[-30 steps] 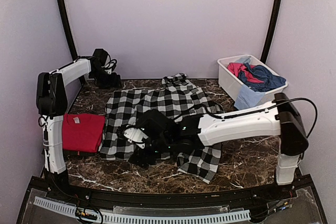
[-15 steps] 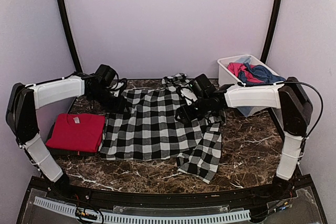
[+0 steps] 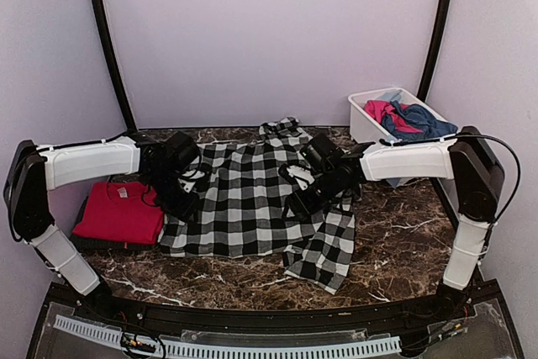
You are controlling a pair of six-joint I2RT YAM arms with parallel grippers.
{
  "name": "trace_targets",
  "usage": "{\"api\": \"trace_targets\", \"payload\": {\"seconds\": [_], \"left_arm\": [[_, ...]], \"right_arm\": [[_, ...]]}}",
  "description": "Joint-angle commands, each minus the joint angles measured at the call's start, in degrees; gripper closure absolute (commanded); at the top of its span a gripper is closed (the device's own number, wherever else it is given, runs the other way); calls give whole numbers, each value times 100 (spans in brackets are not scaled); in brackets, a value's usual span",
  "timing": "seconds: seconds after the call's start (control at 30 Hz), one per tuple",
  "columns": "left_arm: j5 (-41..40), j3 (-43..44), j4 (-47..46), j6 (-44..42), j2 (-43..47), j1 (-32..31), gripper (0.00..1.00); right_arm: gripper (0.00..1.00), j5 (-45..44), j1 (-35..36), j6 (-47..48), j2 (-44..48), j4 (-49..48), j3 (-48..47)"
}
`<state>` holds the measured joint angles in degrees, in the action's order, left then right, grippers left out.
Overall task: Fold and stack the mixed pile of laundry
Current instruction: Smooth out the flattened shirt at the center of the board.
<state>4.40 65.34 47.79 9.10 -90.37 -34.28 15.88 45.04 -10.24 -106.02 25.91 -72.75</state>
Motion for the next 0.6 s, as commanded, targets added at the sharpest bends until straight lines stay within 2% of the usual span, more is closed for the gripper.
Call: {"api": "trace_targets", "payload": {"seconds": [0.0, 0.2, 0.37, 0.47, 0.57], "left_arm": [[-584, 296, 981, 38, -390, -199, 64], [-684, 475, 1160, -292, -1073, -741, 69], [-613, 478, 1125, -644, -1387, -1324, 75], [-575, 472, 1104, -831, -1609, -1571, 72], [-681, 459, 1089, -990, -1886, -1776, 64]], "right_arm": [[39, 164, -196, -154, -432, 94, -11], [40, 108, -341, -95, -651, 196, 169], [40, 100, -637, -178, -516, 147, 714], [39, 153, -890, -264, -343, 99, 1058], [38, 146, -1096, -330, -118, 63, 1381]]}}
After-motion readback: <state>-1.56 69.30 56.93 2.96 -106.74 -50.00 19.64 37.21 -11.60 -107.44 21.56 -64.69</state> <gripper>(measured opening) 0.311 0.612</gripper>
